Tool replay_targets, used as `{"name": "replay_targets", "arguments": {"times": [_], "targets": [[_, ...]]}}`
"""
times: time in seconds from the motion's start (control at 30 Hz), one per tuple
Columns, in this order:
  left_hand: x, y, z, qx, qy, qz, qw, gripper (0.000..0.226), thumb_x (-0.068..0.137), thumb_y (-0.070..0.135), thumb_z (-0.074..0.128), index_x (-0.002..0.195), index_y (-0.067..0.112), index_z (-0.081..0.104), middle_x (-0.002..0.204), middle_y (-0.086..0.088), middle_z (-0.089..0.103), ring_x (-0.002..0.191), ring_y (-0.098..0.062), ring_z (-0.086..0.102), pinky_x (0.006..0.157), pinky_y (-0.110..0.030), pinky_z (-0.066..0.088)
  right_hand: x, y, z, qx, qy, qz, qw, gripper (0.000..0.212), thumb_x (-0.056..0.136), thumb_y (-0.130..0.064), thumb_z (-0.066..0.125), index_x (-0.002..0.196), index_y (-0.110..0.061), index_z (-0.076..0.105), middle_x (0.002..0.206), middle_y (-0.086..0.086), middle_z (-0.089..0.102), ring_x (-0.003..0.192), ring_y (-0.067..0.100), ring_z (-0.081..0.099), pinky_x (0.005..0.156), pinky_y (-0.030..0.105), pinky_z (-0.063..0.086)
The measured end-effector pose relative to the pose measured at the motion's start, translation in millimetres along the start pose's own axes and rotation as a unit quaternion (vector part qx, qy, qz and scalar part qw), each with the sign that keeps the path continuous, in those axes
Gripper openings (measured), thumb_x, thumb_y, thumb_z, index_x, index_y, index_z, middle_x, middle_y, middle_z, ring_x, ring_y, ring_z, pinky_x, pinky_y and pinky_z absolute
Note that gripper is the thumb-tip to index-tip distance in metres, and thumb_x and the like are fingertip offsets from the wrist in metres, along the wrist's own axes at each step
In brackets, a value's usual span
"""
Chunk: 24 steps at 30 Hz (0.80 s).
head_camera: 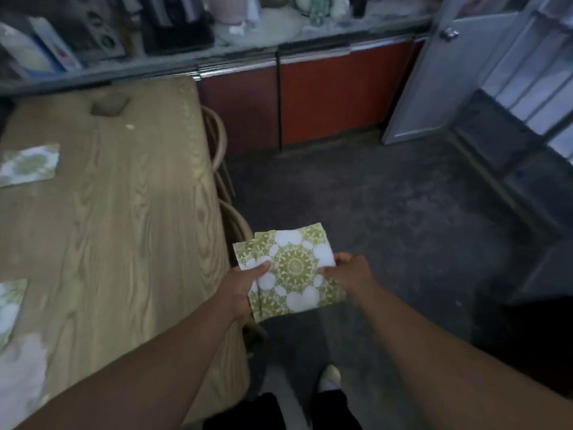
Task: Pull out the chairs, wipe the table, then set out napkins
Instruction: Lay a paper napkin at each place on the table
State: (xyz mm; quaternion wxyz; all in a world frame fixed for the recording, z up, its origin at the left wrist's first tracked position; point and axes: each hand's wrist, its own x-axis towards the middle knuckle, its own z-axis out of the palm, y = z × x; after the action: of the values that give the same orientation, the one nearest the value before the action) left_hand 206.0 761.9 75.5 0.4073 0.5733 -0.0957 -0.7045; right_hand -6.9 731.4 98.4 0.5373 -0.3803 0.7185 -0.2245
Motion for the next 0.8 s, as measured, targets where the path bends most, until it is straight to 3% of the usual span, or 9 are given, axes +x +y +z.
{"name": "replay_targets", "arguments": {"times": [0.1, 0.23, 0.43, 0.6, 0.7, 0.8], "targets": [[2.7, 8.5, 9.6, -0.06, 0.029, 0.035, 0.997, 0.022, 0.087, 0.007, 0.065, 0.109, 0.008, 0.068, 0.097, -0.011, 0.075, 0.078, -0.023, 0.073, 0.058, -0.037, 0.059, 35.9, -25.8, 2.1, -0.031, -0.054, -0.012, 0.998, 0.022, 0.073, -0.005, 0.079, 0.076, -0.017, 0.061, 0.086, 0.008, 0.068, 0.081, 0.026, 0.068, 0.079, 0.039, 0.058], [9.8, 18.9, -6.1, -0.109, 0.106, 0.067, 0.986, 0.033, 0.083, 0.008, 0.071, 0.115, 0.006, 0.067, 0.111, -0.017, 0.071, 0.098, -0.032, 0.069, 0.077, -0.047, 0.058, 68.1, -51.6, 31.3, -0.069, -0.117, -0.025, 0.99, 0.021, 0.072, -0.009, 0.08, 0.087, -0.013, 0.066, 0.094, 0.011, 0.073, 0.085, 0.027, 0.071, 0.082, 0.045, 0.058], [21.9, 32.5, -50.9, -0.166, 0.226, 0.107, 0.954, 0.027, 0.085, 0.009, 0.068, 0.112, 0.008, 0.068, 0.109, -0.016, 0.07, 0.098, -0.031, 0.067, 0.087, -0.046, 0.053, 104.6, -94.3, 97.3, -0.136, -0.21, -0.055, 0.967, 0.022, 0.079, -0.014, 0.075, 0.099, -0.008, 0.069, 0.097, 0.011, 0.072, 0.087, 0.025, 0.07, 0.082, 0.039, 0.058], [36.0, 37.0, -87.5, -0.202, 0.306, 0.085, 0.926, 0.039, 0.085, 0.019, 0.071, 0.12, 0.003, 0.064, 0.122, -0.021, 0.064, 0.115, -0.037, 0.059, 0.107, -0.055, 0.039, 121.5, -125.5, 152.2, -0.194, -0.268, -0.063, 0.941, 0.016, 0.078, -0.013, 0.077, 0.091, -0.012, 0.068, 0.096, 0.011, 0.072, 0.086, 0.026, 0.07, 0.082, 0.041, 0.058], [40.8, 44.1, -99.2, -0.239, 0.317, 0.091, 0.913, 0.039, 0.089, 0.017, 0.065, 0.125, 0.003, 0.061, 0.122, -0.02, 0.065, 0.114, -0.037, 0.06, 0.103, -0.057, 0.042, 132.8, -139.1, 182.0, -0.222, -0.3, -0.068, 0.925, 0.014, 0.079, -0.011, 0.075, 0.09, -0.015, 0.067, 0.098, 0.011, 0.072, 0.089, 0.026, 0.07, 0.085, 0.043, 0.057], [37.0, 53.3, -109.0, -0.271, 0.316, 0.119, 0.902, 0.035, 0.093, 0.015, 0.057, 0.126, 0.005, 0.058, 0.121, -0.018, 0.065, 0.111, -0.036, 0.062, 0.091, -0.05, 0.052, 140.7, -151.2, 209.4, -0.258, -0.329, -0.076, 0.905, 0.025, 0.08, -0.01, 0.074, 0.105, -0.008, 0.069, 0.102, 0.01, 0.071, 0.092, 0.026, 0.069, 0.087, 0.043, 0.056]]}}
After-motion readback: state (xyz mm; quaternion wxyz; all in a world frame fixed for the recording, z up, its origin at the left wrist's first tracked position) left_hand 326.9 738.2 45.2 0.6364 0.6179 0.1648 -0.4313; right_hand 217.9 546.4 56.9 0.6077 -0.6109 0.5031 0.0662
